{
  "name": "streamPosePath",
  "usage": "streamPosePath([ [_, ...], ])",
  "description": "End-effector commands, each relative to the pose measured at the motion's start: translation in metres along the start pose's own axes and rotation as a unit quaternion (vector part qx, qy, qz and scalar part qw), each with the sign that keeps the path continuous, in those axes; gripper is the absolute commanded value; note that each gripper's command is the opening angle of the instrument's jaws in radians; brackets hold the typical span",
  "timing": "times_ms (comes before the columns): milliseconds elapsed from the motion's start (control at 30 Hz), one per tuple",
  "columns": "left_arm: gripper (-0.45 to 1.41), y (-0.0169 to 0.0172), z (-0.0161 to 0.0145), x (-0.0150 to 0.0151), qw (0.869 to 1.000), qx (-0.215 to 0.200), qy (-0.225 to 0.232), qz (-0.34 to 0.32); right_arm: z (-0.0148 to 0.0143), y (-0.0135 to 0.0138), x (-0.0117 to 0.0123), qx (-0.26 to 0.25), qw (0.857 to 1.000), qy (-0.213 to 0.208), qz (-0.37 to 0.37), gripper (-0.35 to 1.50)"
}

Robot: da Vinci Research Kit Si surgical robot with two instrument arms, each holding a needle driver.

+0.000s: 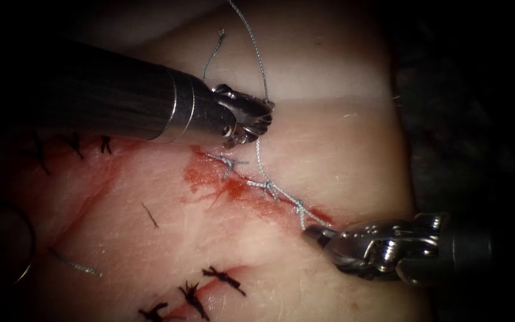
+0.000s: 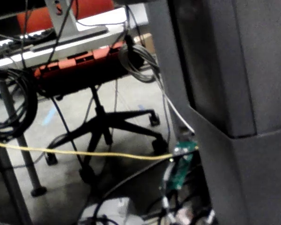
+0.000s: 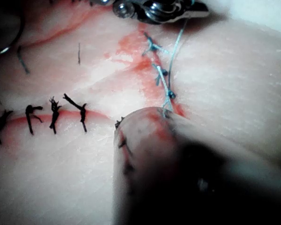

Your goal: Wound Closure

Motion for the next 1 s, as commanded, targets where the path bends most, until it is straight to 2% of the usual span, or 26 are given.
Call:
streamPosePath([
  [33, -0.45, 0.0003, 0.0008, 0.0, 1.0, 0.0, 0.0, 0.001, 0.0002, -0.0004, 0.0004, 0.003, 1.0, 0.0, 0.0, -0.35],
  [133, -0.45, 0.0002, 0.0014, 0.0006, 1.0, 0.006, 0.0, 0.0, -0.0007, 0.0, 0.0002, 0.036, 0.995, -0.011, -0.091, -0.35],
  [167, -0.45, 0.0002, 0.0014, 0.0006, 1.0, 0.006, 0.0, 0.0, -0.0007, 0.0, 0.0002, 0.036, 0.995, -0.011, -0.091, -0.35],
  [200, -0.45, 0.0001, 0.0018, 0.001, 1.0, 0.009, -0.002, 0.0, -0.0008, 0.0002, 0.0, 0.061, 0.988, -0.017, -0.143, -0.35],
  [333, -0.45, -0.0002, 0.0025, 0.0016, 1.0, 0.019, 0.007, 0.003, -0.0007, 0.0003, -0.0004, 0.111, 0.972, -0.027, -0.206, -0.35],
  [367, -0.45, -0.0004, 0.003, 0.0018, 1.0, 0.023, 0.01, 0.004, -0.0008, 0.0003, -0.0005, 0.167, 0.951, -0.038, -0.258, -0.35],
  [433, -0.45, -0.0007, 0.0035, 0.002, 1.0, 0.026, 0.011, 0.006, -0.0009, 0.0003, -0.0005, 0.222, 0.926, -0.049, -0.301, -0.35],
  [467, -0.45, -0.0008, 0.0039, 0.0021, 0.999, 0.029, 0.013, 0.006, -0.0009, 0.0003, -0.0005, 0.255, 0.896, -0.051, -0.361, -0.35],
  [500, -0.45, -0.0008, 0.0039, 0.0021, 0.999, 0.029, 0.013, 0.006, -0.0009, 0.0003, -0.0005, 0.255, 0.896, -0.051, -0.361, -0.35],
  [533, -0.45, -0.0009, 0.004, 0.0022, 0.999, 0.029, 0.013, 0.006, -0.0009, 0.0003, -0.0005, 0.263, 0.886, -0.053, -0.377, -0.35],
  [567, -0.45, -0.001, 0.0045, 0.0025, 0.999, 0.031, 0.017, 0.003, -0.0009, 0.0003, -0.0005, 0.286, 0.85, -0.05, -0.44, -0.35],
  [600, -0.45, -0.001, 0.0046, 0.0026, 0.999, 0.031, 0.017, 0.003, -0.0009, 0.0003, -0.0005, 0.294, 0.836, -0.05, -0.461, -0.35],
  [633, -0.45, -0.0009, 0.0049, 0.0028, 0.999, 0.033, 0.021, 0.006, -0.0009, 0.0003, -0.0004, 0.307, 0.812, -0.048, -0.494, -0.35],
  [667, -0.45, -0.0009, 0.0049, 0.0028, 0.999, 0.033, 0.021, 0.006, -0.0009, 0.0003, -0.0004, 0.307, 0.812, -0.048, -0.494, -0.35],
  [700, -0.45, -0.0009, 0.0051, 0.003, 0.999, 0.034, 0.023, 0.009, -0.0008, 0.0003, -0.0004, 0.314, 0.802, -0.05, -0.505, -0.35],
  [733, -0.45, -0.0009, 0.0056, 0.0032, 0.999, 0.038, 0.029, 0.012, -0.0007, 0.0003, -0.0002, 0.327, 0.784, -0.054, -0.524, -0.35],
  [767, -0.45, -0.0009, 0.0059, 0.0033, 0.999, 0.039, 0.032, 0.018, -0.0006, 0.0003, -0.0002, 0.331, 0.777, -0.056, -0.532, -0.35],
  [800, -0.45, -0.001, 0.0067, 0.0034, 0.997, 0.049, 0.043, 0.031, -0.0003, 0.0002, 0.0, 0.344, 0.773, -0.058, -0.53, -0.35],
  [833, -0.45, -0.001, 0.0071, 0.0033, 0.997, 0.051, 0.047, 0.038, -0.0002, 0.0002, 0.0, 0.35, 0.777, -0.057, -0.521, -0.35],
  [867, -0.45, -0.0011, 0.0075, 0.0032, 0.996, 0.054, 0.048, 0.044, 0.0001, 0.0002, 0.0001, 0.352, 0.786, -0.049, -0.507, -0.35],
  [900, -0.45, -0.0014, 0.0083, 0.0032, 0.996, 0.061, 0.05, 0.051, 0.0006, 0.0002, 0.0, 0.35, 0.807, -0.045, -0.473, -0.35],
  [967, -0.45, -0.0017, 0.0095, 0.0031, 0.994, 0.073, 0.054, 0.063, 0.0014, 0.0002, -0.0004, 0.356, 0.832, -0.054, -0.421, -0.35],
  [1000, -0.45, -0.0018, 0.0098, 0.0032, 0.993, 0.075, 0.057, 0.067, 0.0016, 0.0001, -0.0005, 0.357, 0.838, -0.051, -0.408, -0.35],
])
